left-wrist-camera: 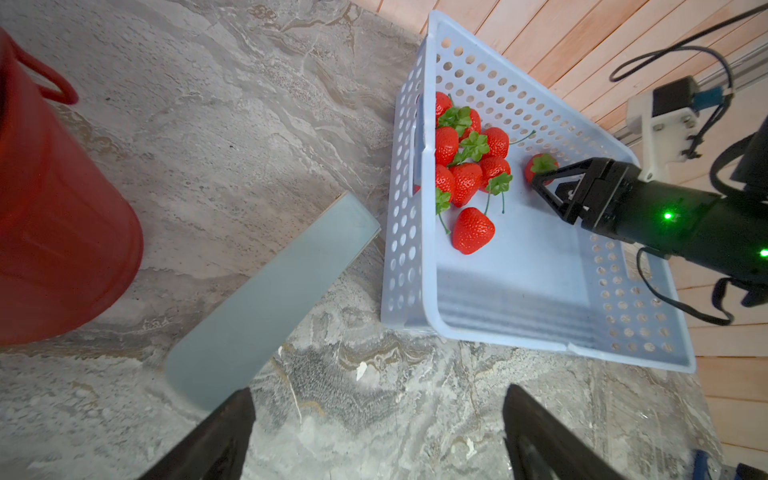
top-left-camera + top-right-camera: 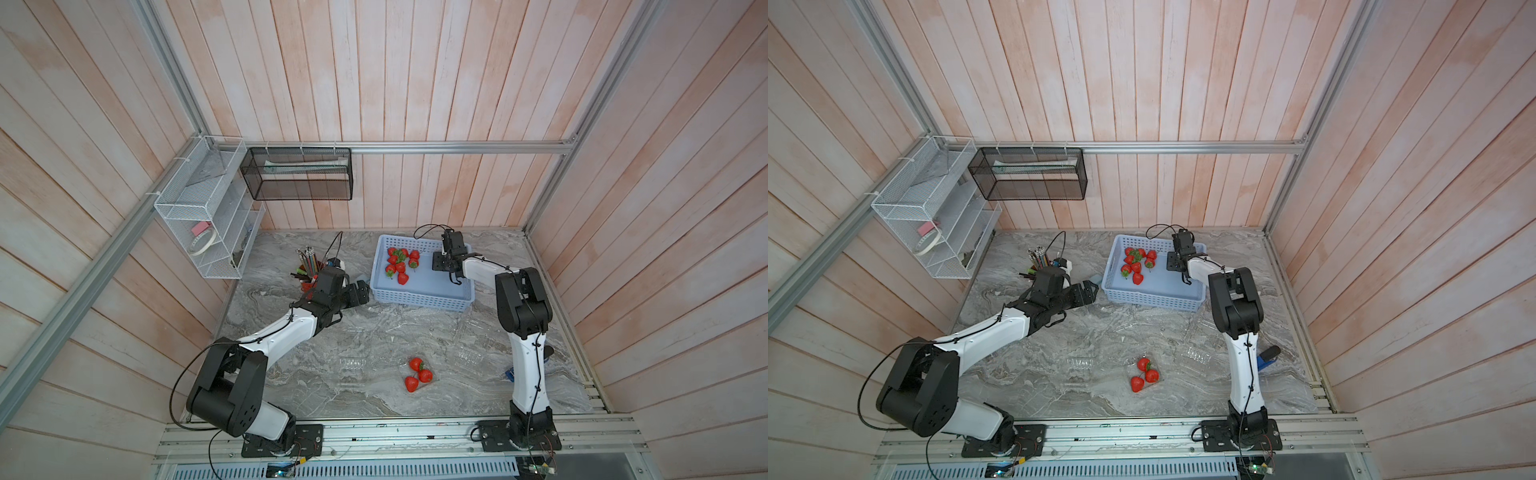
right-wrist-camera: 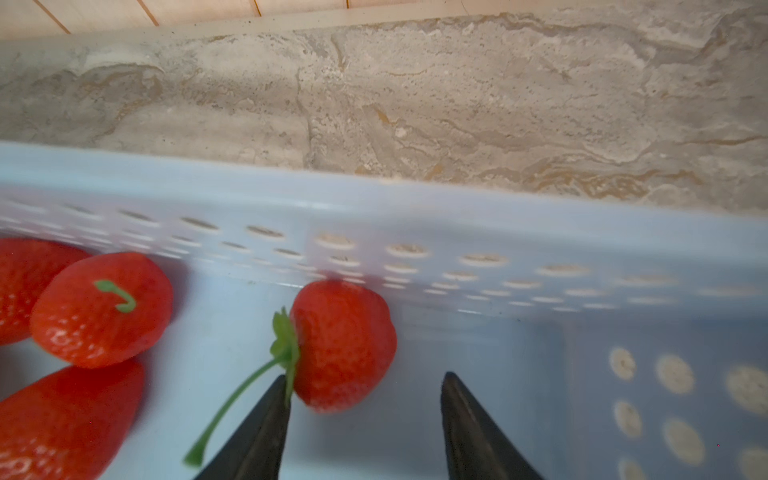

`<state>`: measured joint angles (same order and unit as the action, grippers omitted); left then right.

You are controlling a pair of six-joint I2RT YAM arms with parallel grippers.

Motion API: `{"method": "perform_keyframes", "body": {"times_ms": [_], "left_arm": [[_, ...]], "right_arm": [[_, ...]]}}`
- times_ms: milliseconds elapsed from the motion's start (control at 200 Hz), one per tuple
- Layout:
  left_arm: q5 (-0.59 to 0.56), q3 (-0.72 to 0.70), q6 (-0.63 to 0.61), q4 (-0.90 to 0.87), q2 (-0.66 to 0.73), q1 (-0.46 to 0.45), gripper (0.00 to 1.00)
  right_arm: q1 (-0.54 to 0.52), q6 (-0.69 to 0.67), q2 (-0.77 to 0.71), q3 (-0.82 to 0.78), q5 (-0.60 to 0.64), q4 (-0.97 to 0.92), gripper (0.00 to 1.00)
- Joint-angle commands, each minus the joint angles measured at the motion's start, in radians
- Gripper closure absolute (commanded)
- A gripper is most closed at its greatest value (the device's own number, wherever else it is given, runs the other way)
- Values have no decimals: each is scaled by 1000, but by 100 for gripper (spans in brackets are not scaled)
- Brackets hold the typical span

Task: Pack strawberries into containers
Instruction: Pick up the strawberry from the basket.

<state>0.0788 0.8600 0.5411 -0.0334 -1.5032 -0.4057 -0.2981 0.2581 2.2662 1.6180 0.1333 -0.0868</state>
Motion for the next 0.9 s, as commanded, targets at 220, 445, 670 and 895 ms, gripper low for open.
{"method": "perform_keyframes", "body": {"times_ms": [220, 445, 670, 895], "left_arm": [[34, 65, -21, 21, -68, 2, 5], [34, 66, -20, 14, -80, 3, 6], [44, 56, -12, 8, -69, 2, 6], [45, 8, 5, 16, -28, 2, 6]], "right_arm": [[16, 24, 90, 100, -38, 33, 45], [18, 30, 107, 123, -47, 44, 52], [18, 32, 72, 89, -70, 47, 64], [14, 49, -72, -76, -147, 83, 71]]}}
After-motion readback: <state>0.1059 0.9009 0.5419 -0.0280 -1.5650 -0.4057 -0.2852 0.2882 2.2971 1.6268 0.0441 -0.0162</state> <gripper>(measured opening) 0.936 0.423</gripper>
